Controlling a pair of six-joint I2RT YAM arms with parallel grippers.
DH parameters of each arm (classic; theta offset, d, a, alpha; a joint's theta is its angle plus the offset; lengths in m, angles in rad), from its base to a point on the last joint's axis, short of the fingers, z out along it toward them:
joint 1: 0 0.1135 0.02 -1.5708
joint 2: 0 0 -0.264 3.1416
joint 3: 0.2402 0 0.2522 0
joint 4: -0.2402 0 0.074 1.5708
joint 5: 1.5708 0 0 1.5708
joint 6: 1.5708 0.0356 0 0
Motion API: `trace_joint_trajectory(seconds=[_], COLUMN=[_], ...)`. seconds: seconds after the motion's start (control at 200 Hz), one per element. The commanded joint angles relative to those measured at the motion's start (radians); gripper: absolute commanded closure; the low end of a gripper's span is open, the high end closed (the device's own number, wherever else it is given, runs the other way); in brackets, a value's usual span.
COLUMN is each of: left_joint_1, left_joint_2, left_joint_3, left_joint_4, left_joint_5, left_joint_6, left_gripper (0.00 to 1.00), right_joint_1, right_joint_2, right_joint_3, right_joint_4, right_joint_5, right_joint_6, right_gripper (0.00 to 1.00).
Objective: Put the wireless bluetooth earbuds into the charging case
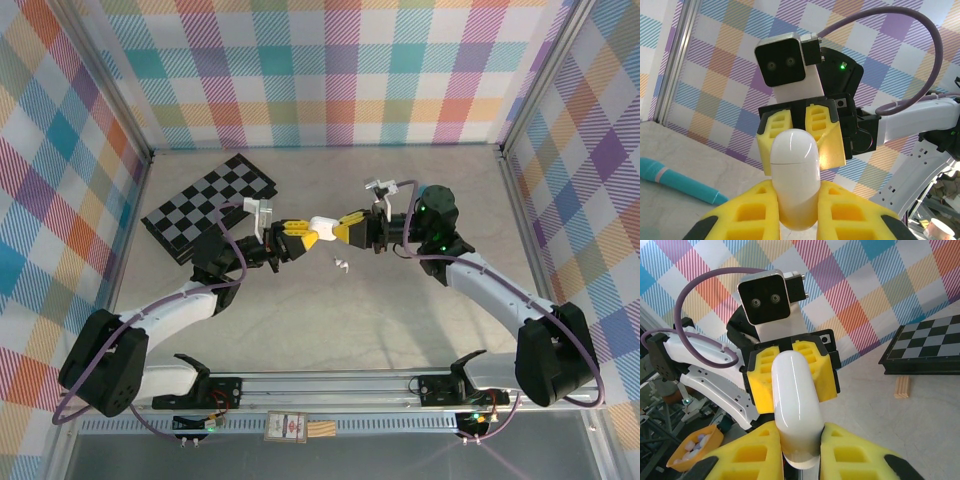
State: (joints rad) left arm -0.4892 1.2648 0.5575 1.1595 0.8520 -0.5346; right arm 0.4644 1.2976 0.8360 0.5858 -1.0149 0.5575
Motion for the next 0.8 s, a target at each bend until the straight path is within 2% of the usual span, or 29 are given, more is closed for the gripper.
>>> trace_joint_trajectory(seconds=[0.0, 0.185, 0.33, 0.445, 0.635, 0.8], left_joint_1=[-0.013, -0.013, -0.014, -0.013, -0.014, -0.018], left_joint_2=[0.013, 0.035, 0.045, 0.039, -0.022, -0.070], left_joint_3=[0.006, 0.020, 0.032, 0.042, 0.061, 0.082], left_joint_4=[0.053, 0.027, -0.005, -0.068, -0.315, -0.470], left_joint_5=[0.073, 0.105, 0.131, 0.158, 0.159, 0.141], left_joint_6=[0.007, 0.020, 0.038, 0.071, 0.236, 0.356], left_gripper=[0.81, 0.64, 0.63, 0.62, 0.63, 0.64], right_joint_1=[0.020, 0.032, 0.037, 0.044, 0.052, 0.054], right_joint_2=[-0.012, -0.026, -0.023, -0.015, -0.007, 0.012], right_joint_3=[0.039, 0.084, 0.106, 0.162, 0.261, 0.306], right_joint_4=[-0.050, -0.229, -0.279, -0.456, -0.750, -0.869], right_joint_5=[0.033, 0.042, 0.036, 0.038, 0.055, 0.065], right_joint_6=[-0.080, -0.210, -0.253, -0.369, -0.569, -0.644], right_gripper=[0.91, 0.94, 0.96, 0.97, 0.96, 0.96])
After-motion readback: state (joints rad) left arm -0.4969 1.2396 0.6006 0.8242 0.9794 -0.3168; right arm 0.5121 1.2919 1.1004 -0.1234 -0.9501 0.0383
